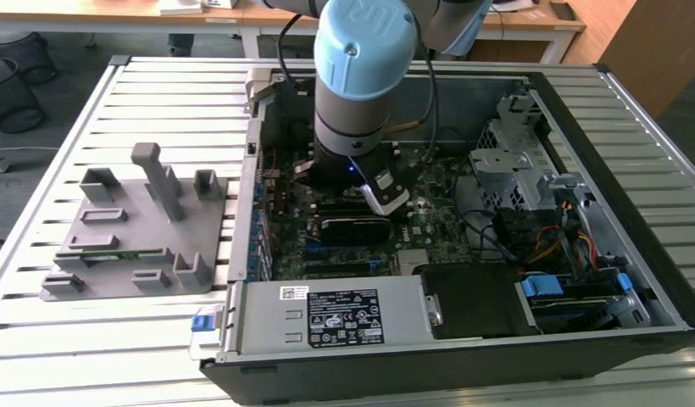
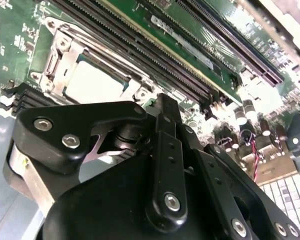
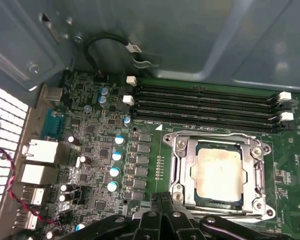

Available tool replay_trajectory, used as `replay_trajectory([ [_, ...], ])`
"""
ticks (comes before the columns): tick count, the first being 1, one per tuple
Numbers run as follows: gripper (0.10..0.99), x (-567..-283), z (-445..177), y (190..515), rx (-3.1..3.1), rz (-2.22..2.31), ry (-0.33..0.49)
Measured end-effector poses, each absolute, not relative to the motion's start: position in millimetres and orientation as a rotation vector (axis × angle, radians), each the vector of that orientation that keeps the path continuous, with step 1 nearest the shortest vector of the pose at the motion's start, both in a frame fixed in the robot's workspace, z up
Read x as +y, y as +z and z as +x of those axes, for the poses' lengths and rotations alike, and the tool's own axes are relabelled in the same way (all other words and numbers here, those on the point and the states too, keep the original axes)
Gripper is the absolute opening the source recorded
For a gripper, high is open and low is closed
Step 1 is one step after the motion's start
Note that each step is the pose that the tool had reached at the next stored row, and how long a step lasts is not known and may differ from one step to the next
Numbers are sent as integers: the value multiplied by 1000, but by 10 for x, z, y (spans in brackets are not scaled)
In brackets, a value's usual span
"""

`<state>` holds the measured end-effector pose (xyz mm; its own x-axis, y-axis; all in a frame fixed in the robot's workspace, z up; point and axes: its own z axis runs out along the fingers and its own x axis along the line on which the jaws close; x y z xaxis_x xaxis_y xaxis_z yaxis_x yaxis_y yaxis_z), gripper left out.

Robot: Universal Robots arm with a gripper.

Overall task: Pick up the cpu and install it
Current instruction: 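Install the second cpu locking lever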

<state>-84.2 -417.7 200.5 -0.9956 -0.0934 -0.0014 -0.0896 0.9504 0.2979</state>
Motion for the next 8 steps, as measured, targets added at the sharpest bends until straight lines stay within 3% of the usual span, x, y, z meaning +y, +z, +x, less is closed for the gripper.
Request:
replay_trajectory([
  [8, 106, -4177, -842, 2108, -3090, 145, -471],
])
